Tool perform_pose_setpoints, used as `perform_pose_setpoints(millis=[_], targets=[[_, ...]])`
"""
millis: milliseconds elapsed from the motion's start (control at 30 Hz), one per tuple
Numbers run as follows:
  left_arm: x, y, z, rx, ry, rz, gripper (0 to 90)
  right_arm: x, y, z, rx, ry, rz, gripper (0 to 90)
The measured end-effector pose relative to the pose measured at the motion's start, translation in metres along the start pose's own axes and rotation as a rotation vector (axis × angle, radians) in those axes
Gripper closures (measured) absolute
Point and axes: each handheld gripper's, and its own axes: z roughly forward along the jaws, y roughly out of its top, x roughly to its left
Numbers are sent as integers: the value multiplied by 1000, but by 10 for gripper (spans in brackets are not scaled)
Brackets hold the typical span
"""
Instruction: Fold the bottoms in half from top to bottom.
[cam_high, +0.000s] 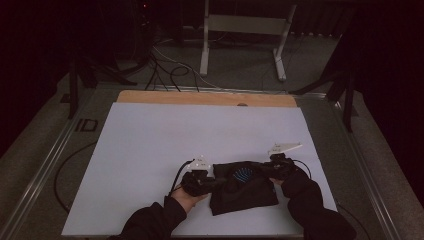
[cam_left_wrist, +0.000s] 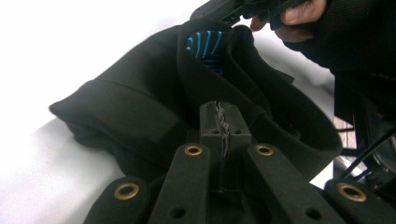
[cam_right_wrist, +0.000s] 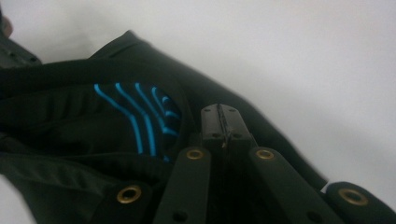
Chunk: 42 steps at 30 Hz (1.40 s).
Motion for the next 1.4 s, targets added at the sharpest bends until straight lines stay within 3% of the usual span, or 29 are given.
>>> perform_pose_setpoints(millis=[367,633,933,1133,1400], targets=[[-24,-5,-1,40,-70,94,895,30,-22,-24,-31,47,10,900],[-33,-10,4,77,-84,132,894,47,-38,-25,23,52,-1,900],[-37,-20,8,129,-98,153,894,65,-56,-31,57,79,11,900],[-40,-24,7,151,-96,166,893,78,-61,-33,81,69,-17,900],[-39,-31,7,168,-103,173,886,88,-70,-35,106,81,18,900]])
